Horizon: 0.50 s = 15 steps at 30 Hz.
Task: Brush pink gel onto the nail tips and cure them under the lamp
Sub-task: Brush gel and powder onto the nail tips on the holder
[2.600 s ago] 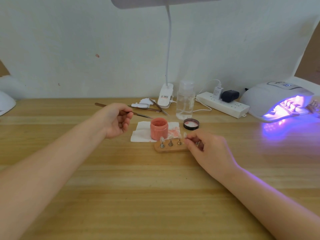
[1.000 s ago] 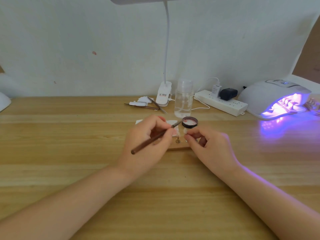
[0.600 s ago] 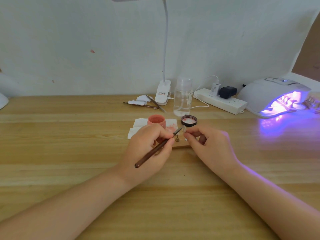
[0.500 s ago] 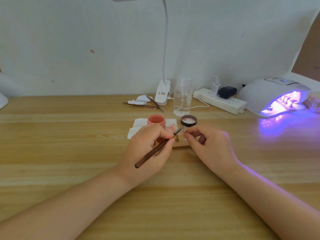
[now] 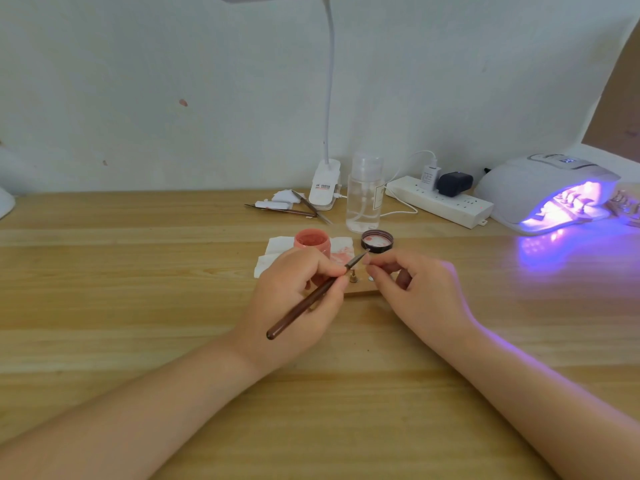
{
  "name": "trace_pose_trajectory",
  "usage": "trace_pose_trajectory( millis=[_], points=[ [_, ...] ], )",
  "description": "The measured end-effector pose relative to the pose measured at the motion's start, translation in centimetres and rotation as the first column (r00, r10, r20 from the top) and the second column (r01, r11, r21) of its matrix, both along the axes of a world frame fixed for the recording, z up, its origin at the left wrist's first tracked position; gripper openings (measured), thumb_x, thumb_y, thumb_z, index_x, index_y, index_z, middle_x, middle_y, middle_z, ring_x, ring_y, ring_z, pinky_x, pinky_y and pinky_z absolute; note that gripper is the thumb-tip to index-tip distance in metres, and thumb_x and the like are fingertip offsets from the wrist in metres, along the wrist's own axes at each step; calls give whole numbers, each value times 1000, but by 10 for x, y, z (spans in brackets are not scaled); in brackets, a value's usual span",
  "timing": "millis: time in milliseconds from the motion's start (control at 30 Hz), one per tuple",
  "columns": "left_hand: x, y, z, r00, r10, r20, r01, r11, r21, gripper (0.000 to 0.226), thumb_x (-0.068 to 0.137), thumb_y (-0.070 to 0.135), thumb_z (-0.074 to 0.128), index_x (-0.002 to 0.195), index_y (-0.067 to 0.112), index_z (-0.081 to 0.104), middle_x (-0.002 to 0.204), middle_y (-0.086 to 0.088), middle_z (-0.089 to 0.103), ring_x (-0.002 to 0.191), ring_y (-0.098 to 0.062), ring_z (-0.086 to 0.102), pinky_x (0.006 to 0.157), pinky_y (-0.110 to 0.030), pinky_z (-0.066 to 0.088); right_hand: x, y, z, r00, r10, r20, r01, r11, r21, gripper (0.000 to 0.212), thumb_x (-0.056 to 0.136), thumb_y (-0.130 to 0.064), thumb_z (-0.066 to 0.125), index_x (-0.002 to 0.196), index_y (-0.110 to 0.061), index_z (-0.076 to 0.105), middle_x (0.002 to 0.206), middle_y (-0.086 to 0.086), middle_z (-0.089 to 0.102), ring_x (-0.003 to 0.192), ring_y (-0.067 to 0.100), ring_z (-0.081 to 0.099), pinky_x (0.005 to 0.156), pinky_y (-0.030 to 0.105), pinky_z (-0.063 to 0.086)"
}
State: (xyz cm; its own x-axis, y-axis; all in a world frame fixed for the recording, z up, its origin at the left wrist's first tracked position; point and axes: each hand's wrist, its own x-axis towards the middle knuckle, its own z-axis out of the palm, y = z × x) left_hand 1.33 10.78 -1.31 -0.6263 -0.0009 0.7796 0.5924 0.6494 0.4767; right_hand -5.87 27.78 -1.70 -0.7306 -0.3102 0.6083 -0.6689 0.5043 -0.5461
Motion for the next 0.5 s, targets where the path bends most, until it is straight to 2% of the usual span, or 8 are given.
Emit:
trace_pose_trajectory(
  millis=[100, 200, 333, 500],
  points=[
    [0, 0, 1, 1000, 6, 23, -5, 999, -47, 10, 83, 22, 59, 84, 13, 64, 77, 13, 59, 76, 1, 53, 70, -13, 43, 0, 0, 0, 1000, 0, -3, 0, 1000, 11, 9, 82, -16, 71, 89, -21, 74, 59, -42, 50, 54, -3, 50, 56, 5, 38],
    [1, -1, 1, 999, -16, 29, 18, 998, -59, 8, 81, 21, 59, 81, 14, 64, 76, 12, 59, 74, -2, 53, 68, -18, 44, -1, 1, 0, 1000, -2, 2, 2, 1000, 15, 8, 82, -17, 71, 88, -21, 74, 61, -42, 51, 56, -1, 52, 57, 8, 40],
    [3, -3, 0, 998, -58, 19, 57, 998, 13, 9, 79, 19, 59, 76, 11, 61, 72, 3, 59, 69, -10, 53, 64, -25, 45, -1, 1, 0, 1000, -10, 11, 10, 1000, 19, 8, 83, -18, 70, 89, -22, 74, 61, -42, 52, 56, 2, 52, 58, 12, 42],
    [2, -1, 1, 999, 14, 41, -16, 999, 48, 10, 81, 25, 59, 84, 16, 63, 76, 10, 61, 74, -7, 57, 67, -19, 46, 0, 1, 1, 1000, -2, 14, 1, 999, 32, 9, 83, -18, 70, 90, -23, 74, 60, -40, 52, 58, 0, 52, 56, 9, 39]
  ],
)
